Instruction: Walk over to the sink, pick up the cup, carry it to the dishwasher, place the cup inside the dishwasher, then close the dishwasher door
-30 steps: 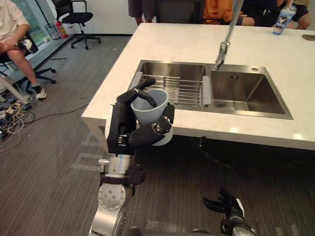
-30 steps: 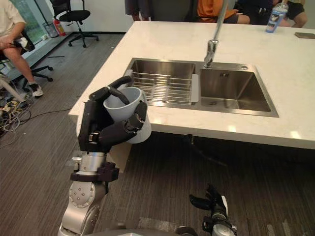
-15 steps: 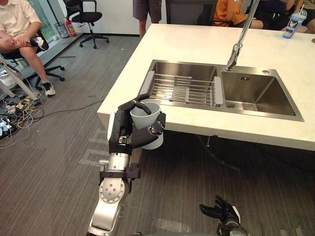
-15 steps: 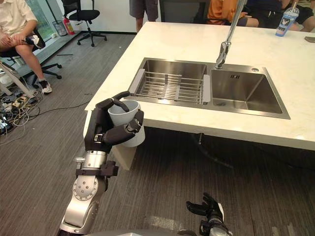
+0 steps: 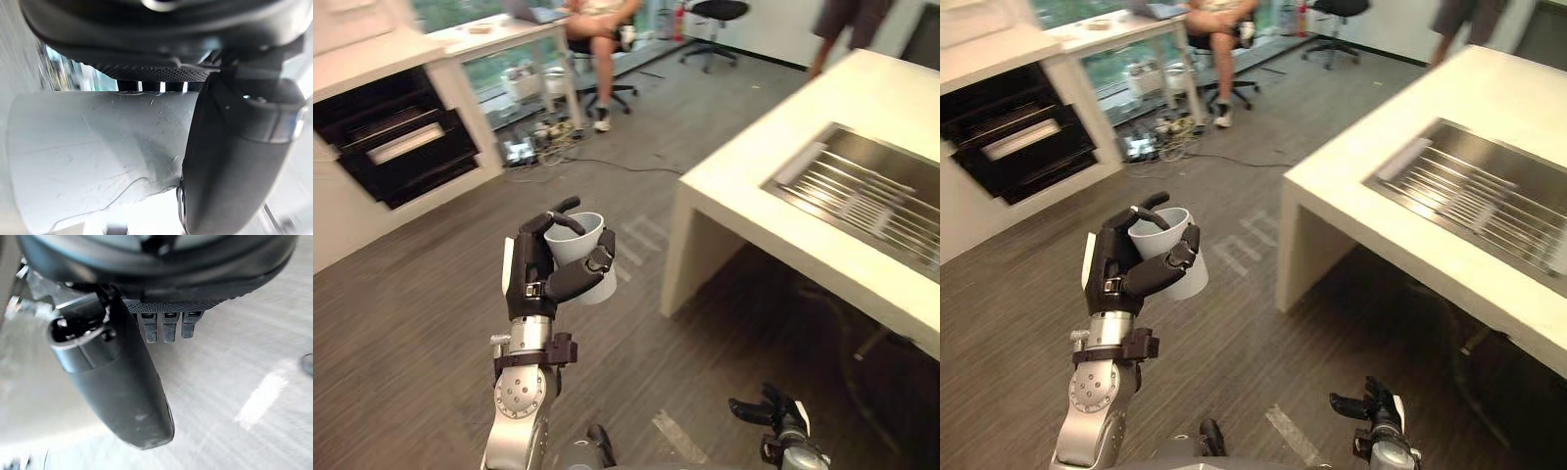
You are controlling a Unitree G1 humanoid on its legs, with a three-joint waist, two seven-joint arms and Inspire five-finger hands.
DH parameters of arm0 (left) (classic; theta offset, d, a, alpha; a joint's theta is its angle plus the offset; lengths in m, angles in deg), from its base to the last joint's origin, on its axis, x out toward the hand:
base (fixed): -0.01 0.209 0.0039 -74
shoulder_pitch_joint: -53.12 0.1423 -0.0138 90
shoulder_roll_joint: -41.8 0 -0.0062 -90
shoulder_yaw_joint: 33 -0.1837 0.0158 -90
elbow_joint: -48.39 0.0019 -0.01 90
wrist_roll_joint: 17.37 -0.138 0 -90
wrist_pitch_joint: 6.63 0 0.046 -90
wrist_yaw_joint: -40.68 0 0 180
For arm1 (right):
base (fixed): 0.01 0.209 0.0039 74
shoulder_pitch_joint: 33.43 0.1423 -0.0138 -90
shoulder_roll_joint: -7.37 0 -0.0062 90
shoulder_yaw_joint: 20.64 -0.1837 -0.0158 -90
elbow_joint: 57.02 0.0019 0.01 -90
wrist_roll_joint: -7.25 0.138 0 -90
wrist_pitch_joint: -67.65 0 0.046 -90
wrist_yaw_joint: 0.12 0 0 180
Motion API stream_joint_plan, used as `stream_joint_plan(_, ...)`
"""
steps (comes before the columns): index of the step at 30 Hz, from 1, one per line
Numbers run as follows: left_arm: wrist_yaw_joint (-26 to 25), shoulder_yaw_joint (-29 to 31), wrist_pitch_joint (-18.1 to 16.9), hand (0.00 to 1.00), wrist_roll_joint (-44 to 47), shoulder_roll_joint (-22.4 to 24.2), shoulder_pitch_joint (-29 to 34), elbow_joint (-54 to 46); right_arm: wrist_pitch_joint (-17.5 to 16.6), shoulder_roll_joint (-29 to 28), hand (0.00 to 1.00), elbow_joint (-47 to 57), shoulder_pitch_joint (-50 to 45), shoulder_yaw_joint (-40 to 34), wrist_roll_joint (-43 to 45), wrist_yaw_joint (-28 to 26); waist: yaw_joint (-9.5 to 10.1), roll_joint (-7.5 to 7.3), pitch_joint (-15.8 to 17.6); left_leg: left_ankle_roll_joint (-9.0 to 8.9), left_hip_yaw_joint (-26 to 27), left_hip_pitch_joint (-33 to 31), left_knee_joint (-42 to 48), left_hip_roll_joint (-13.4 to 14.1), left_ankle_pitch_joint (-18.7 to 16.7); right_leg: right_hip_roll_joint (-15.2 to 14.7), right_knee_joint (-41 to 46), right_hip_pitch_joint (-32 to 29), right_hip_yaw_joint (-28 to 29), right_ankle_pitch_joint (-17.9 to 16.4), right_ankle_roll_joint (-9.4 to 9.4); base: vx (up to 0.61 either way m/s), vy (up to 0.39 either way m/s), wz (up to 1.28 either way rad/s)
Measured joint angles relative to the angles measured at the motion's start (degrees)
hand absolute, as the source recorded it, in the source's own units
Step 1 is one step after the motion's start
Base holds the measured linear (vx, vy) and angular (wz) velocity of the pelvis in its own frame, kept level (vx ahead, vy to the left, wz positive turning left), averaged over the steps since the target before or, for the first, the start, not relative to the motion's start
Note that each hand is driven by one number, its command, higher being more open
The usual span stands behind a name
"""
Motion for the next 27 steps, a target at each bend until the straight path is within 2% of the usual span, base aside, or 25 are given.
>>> stream_joint_plan(1,0.4,0.4,0.3,0.3,0.4,0.7,0.7,0.2,0.3,-0.4,0.9,0.1,0.6,0.4,-0.2,-0.1,-0.21,0.0,0.3,-0.8,-2.0,0.2,2.2,-1.5,-4.0,-2.7,6.4,0.7,0.9,-1.1,-1.46,0.19,0.256,1.0)
stream_joint_plan(2,0.8,0.6,1.4,0.3,0.9,1.2,1.5,0.2,0.5,-0.4,0.9,0.3,0.9,1.0,-1.0,-0.5,-1.13,-0.3,0.5,0.89,-4.7,0.7,2.7,-3.6,-5.5,-6.0,16.7,-2.6,6.1,0.5,-9.45,0.2,0.27,1.15)
stream_joint_plan(3,0.9,0.4,1.7,0.3,0.9,1.3,1.8,0.2,0.7,-0.7,0.9,0.3,1.0,1.1,-1.3,-0.8,-1.74,-0.24,0.6,1.4,-6.5,0.9,2.8,-4.5,-5.9,-6.3,21.3,-4.7,11.0,2.2,-12.05,0.2,0.256,1.47)
stream_joint_plan(4,1.0,-0.2,1.8,0.3,1.0,0.8,1.8,0.5,0.7,-1.8,0.9,0.4,1.0,1.1,-1.6,-1.2,-2.33,-0.61,1.2,1.28,-9.8,1.8,2.3,-5.8,-6.0,-3.1,25.7,-8.1,21.8,-0.2,-9.68,0.22,0.176,1.45)
stream_joint_plan(5,1.1,-0.3,1.8,0.3,1.0,0.1,1.9,0.7,0.7,-2.5,0.9,0.5,1.0,1.5,-1.6,-1.3,-2.31,-0.95,1.4,1.04,-12.3,2.7,1.7,-6.7,-6.0,0.8,25.7,-10.9,29.2,-2.9,-8.8,0.23,0.133,1.38)
stream_joint_plan(6,1.1,-0.3,1.8,0.3,1.0,0.0,1.9,1.0,0.7,-2.5,0.9,0.7,1.0,1.7,-1.5,-1.3,-2.2,-0.94,1.4,1.16,-13.7,3.1,1.7,-7.3,-6.2,2.7,25.2,-12.2,31.7,-4.0,-8.63,0.32,0.084,1.22)
stream_joint_plan(7,1.1,-0.6,1.9,0.3,1.0,-0.1,1.9,1.0,0.7,-2.7,0.9,1.4,0.8,1.9,-1.5,-1.3,-2.08,-0.88,1.5,1.77,-16.4,3.8,1.7,-8.2,-6.4,5.9,23.6,-14.8,36.8,-5.5,-8.78,0.28,0.042,1.27)
stream_joint_plan(9,1.3,-2.3,1.9,0.3,1.0,-0.1,1.6,0.9,0.9,-3.7,0.9,7.6,-2.8,2.1,-1.5,-1.3,-2.19,-0.8,1.5,1.47,-22.2,5.4,1.7,-9.6,-6.9,11.7,21.5,-19.1,45.5,-6.8,-7.84,0.28,-0.022,1.56)
stream_joint_plan(11,1.4,-3.8,1.9,0.3,1.0,-0.3,1.6,0.6,1.0,-5.0,0.9,12.8,-5.8,2.4,-1.6,-1.4,-1.7,-0.88,1.5,0.22,-27.4,7.4,2.4,-10.1,-8.1,16.4,19.4,-21.4,53.5,-6.9,-7.55,0.3,-0.143,1.57)
stream_joint_plan(12,1.5,-4.6,1.9,0.3,1.0,-0.4,1.6,-0.3,1.0,-5.5,0.9,15.2,-7.0,2.8,-1.9,-1.3,-1.83,-1.54,1.0,-0.94,-31.1,7.7,3.1,-10.6,-8.8,17.6,17.3,-22.3,56.4,-6.6,-6.84,0.29,-0.212,1.63)
stream_joint_plan(13,1.7,-5.1,1.9,0.3,1.0,-0.4,1.5,-1.0,0.9,-5.7,0.9,16.4,-7.7,3.2,-2.1,-1.3,-1.99,-2.16,0.7,-1.62,-32.5,7.5,3.5,-11.1,-9.2,17.3,15.5,-22.5,56.9,-6.1,-6.36,0.27,-0.277,1.98)
stream_joint_plan(14,2.0,-6.0,1.8,0.3,1.0,-1.0,1.4,-2.8,0.9,-6.0,0.9,18.3,-8.9,4.0,-2.1,-1.3,-1.78,-4.55,-0.3,-2.34,-34.3,6.8,4.7,-12.2,-10.5,15.7,11.2,-22.3,56.6,-2.1,-6.36,0.28,-0.35,1.88)
stream_joint_plan(15,2.2,-6.6,1.3,0.3,1.0,-1.2,1.1,-3.6,1.0,-5.8,0.9,18.4,-9.0,4.6,-2.1,-1.4,-1.04,-5.63,-0.6,-3.82,-36.8,6.0,7.1,-12.2,-12.2,14.8,11.3,-22.0,53.8,-0.3,-3.78,0.32,-0.424,1.91)
stream_joint_plan(16,2.2,-7.0,1.3,0.3,1.1,-0.7,1.1,-3.7,1.1,-5.3,0.9,19.0,-9.0,4.9,-2.1,-1.3,-0.37,-4.43,-1.4,-5.0,-37.8,4.5,7.9,-10.3,-13.0,15.6,10.3,-21.3,50.4,-0.7,-4.78,0.25,-0.348,1.35)
stream_joint_plan(17,2.3,-7.1,1.3,0.3,1.2,-0.5,1.0,-3.7,1.1,-5.1,0.9,19.5,-9.0,4.9,-2.1,-1.3,0.13,-4.02,-1.6,-5.26,-37.7,4.0,7.9,-8.8,-13.1,16.0,9.9,-21.0,48.7,-0.8,-5.34,0.21,-0.358,1.2)
stream_joint_plan(18,2.3,-7.2,1.3,0.3,1.4,0.4,0.9,-3.5,1.1,-4.5,0.9,20.4,-8.2,5.4,-2.1,-1.3,1.0,-3.66,-1.7,-6.67,-37.0,3.7,6.5,-6.2,-12.3,16.5,9.3,-20.1,45.4,-0.8,-5.96,0.15,-0.284,0.94)
stream_joint_plan(20,2.3,-7.2,1.4,0.3,2.0,0.9,0.8,-2.8,1.1,-4.5,0.9,21.6,-8.2,5.3,-2.0,-1.2,1.08,-3.62,-1.7,-7.69,-33.3,4.3,4.0,-3.3,-10.5,16.4,8.3,-18.1,42.1,-0.7,-6.02,0.11,-0.246,0.93)
stream_joint_plan(22,2.3,-7.5,1.5,0.3,2.1,1.1,0.8,-2.4,1.1,-4.5,0.9,22.7,-8.8,5.3,-2.0,-1.0,1.24,-3.61,-1.8,-7.79,-28.6,5.4,2.7,-1.0,-9.6,16.0,6.9,-15.7,39.9,-0.8,-6.1,0.08,-0.119,0.64)
stream_joint_plan(23,2.3,-7.5,1.5,0.3,2.3,1.1,0.8,-2.3,1.1,-4.7,0.9,23.2,-9.1,5.4,-2.1,-1.1,1.56,-3.6,-1.8,-7.74,-26.3,6.0,2.1,-0.4,-9.5,15.7,5.9,-14.5,39.6,-0.8,-6.14,0.07,-0.046,0.3)
stream_joint_plan(25,2.4,-6.8,1.4,0.3,2.3,1.1,0.8,-1.8,1.1,-5.4,0.9,23.2,-9.2,5.3,-2.0,-1.1,1.82,-3.67,-2.3,-7.7,-25.3,6.3,1.6,-0.9,-9.5,15.4,3.4,-13.2,39.9,-0.5,-6.62,0.03,0.031,-0.01)
stream_joint_plan(26,4.4,-6.9,2.4,0.3,2.3,-2.6,2.0,7.9,1.2,-5.0,0.9,10.7,-10.0,6.5,-2.1,-1.6,-0.81,-3.14,-5.2,-9.07,-25.1,8.4,-10.2,-0.4,-0.4,18.2,-5.8,-12.4,42.8,6.5,-8.76,0.01,0.029,-0.04)
stream_joint_plan(27,4.4,-6.9,2.4,0.3,2.3,-2.6,2.0,7.9,1.2,-5.0,0.9,10.7,-10.0,6.5,-2.1,-1.6,-0.81,-3.13,-5.2,-9.07,-25.1,8.4,-10.2,-0.4,-0.4,18.2,-5.8,-12.4,42.8,6.5,-8.76,0.0,0.0,0.0)
